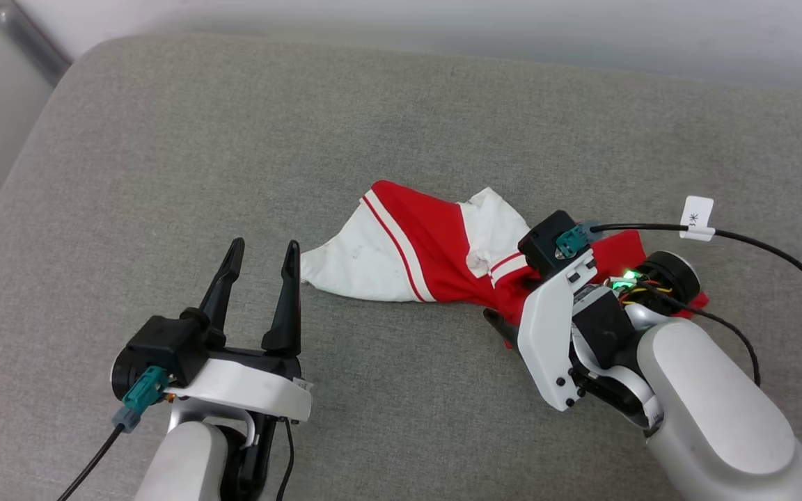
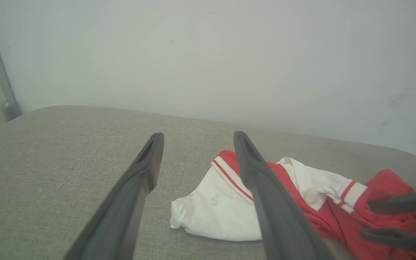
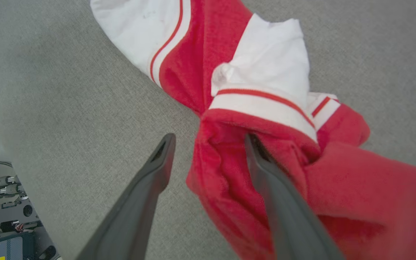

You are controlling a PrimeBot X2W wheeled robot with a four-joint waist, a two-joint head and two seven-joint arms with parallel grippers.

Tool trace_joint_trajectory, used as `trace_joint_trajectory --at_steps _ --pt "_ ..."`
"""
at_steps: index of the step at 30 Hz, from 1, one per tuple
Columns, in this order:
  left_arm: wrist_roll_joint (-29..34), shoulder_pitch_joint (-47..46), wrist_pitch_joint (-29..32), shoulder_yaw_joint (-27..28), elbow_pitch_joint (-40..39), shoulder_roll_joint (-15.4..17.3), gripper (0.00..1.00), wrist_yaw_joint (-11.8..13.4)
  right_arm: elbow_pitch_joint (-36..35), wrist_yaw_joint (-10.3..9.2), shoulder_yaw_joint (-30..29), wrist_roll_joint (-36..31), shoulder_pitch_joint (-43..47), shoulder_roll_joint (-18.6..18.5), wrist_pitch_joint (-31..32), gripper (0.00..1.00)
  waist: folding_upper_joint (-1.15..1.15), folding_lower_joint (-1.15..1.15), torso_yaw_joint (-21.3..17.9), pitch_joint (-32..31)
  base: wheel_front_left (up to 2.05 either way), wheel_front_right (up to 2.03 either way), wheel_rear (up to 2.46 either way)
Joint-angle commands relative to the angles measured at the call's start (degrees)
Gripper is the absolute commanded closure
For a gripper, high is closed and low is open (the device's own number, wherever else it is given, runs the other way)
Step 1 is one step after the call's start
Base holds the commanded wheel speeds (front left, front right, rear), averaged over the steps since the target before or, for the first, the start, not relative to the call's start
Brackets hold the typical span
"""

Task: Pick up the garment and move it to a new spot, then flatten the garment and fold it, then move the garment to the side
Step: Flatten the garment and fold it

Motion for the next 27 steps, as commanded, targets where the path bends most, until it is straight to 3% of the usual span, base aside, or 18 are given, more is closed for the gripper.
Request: trace_joint_trajectory --at_steps 1,2,8,12,21,27 --pt "0.5 -0.8 -0.1 0.6 0.3 -0.3 0.00 -0.4 1.7 -0.04 0.6 0.1 -1.4 -0.1 -1.1 0.73 0.00 0.00 0.3 0.4 0.00 0.00 0.00" --pt "0.8 -0.7 -0.1 0.8 0.5 -0.5 0.00 -0.5 2.4 -0.04 0.8 0.5 -1.8 0.0 -1.7 1.00 0.00 0.00 0.2 0.5 0.00 0.00 0.00" --pt "2.2 0.2 -0.1 2.2 0.9 -1.0 0.00 -1.0 2.1 -0.04 1.1 -0.3 -3.8 -0.3 -6.7 1.00 0.00 0.00 -1.8 -0.4 0.00 0.00 0.00" --pt "3.1 0.4 -0.1 2.6 1.1 -0.9 0.00 -1.3 -0.8 -0.04 -3.5 -0.9 -2.5 -0.2 -9.9 1.00 0.00 0.00 -3.8 -1.4 0.00 0.00 0.00" --pt "3.9 1.5 -0.1 3.4 1.2 -0.9 0.00 -1.6 -6.4 -0.04 -27.0 -1.5 11.2 4.4 -12.7 1.00 0.00 0.00 -7.5 -2.9 0.00 0.00 0.00" --pt "4.1 1.6 -0.1 3.6 1.7 -0.6 0.00 -1.9 -3.5 -0.03 -42.8 3.0 21.7 9.0 -14.5 1.00 0.00 0.00 -8.1 -3.3 0.00 0.00 0.00"
